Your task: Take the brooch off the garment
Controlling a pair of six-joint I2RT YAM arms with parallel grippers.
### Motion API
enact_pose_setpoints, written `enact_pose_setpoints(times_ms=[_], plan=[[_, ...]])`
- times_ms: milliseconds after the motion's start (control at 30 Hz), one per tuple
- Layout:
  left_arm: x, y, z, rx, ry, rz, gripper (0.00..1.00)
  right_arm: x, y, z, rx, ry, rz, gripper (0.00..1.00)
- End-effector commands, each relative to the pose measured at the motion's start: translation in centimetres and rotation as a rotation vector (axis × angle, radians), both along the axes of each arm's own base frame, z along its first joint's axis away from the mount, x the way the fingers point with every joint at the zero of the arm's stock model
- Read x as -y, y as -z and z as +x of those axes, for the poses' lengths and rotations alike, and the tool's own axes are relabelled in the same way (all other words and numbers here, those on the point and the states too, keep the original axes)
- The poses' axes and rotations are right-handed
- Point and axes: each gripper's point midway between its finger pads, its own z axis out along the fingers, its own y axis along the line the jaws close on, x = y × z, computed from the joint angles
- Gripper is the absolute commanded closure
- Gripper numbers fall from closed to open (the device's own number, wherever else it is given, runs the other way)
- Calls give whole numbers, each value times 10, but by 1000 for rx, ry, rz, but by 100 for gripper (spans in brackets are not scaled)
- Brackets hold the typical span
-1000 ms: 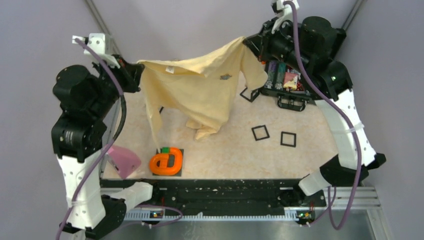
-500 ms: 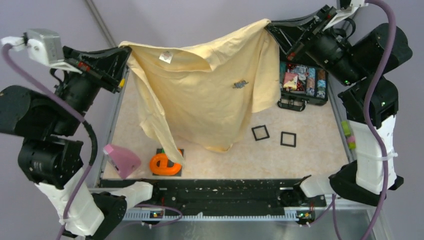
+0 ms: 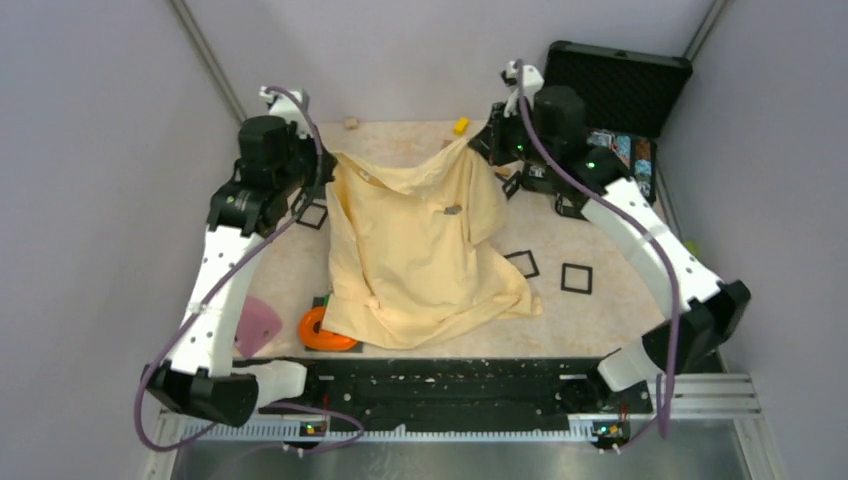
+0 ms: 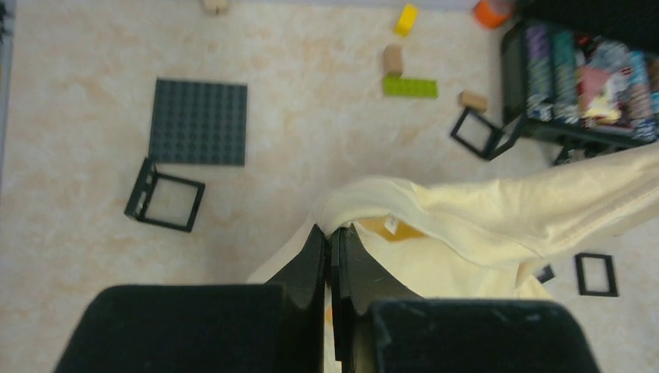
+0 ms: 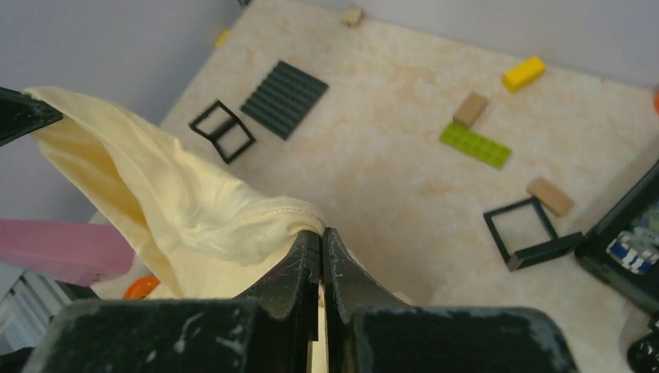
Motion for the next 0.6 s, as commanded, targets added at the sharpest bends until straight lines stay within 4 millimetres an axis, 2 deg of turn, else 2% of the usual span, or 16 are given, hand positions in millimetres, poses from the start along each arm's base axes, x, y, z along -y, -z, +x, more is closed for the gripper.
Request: enact_pose_setpoints(times_ms=[0,133,267,367,500,533,567], plan=[[1,43,37,-43,-57,-21,100,-18,35,41,-37,13,27,100],[-8,117,56,-195,-165,-5,100,-40,102,71,-142,-6,-18,100],[-15,165,70,-274,-242,9,100,-52,149,104,-218,27,-65,100],[-20,183,83,-300,-285,25,100,-53,175,126,-250,77,-124,100],[-31,193,105,-284,-343,44,100,-48,199,158,-236,151,-217,100],[-34,194,111,-280,-354,44,100,-47,201,167,-217,168,-240,100],[-37,196,118,-279,-363,46,100,-47,192,181,-179,194,-246,100]])
